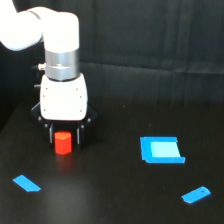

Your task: Pick up the red object from the table

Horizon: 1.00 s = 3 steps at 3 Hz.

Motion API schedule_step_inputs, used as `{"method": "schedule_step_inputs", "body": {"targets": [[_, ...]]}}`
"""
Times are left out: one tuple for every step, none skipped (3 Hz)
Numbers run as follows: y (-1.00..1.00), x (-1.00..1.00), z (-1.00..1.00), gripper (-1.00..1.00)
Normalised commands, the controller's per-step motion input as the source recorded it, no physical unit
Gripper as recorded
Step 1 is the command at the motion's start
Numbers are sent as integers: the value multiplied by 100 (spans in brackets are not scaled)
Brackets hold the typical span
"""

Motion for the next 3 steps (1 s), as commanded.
{"method": "schedule_step_inputs", "body": {"targets": [[-7, -4, -17, -100], [-13, 10, 7, -100], [-13, 18, 100, -98]]}}
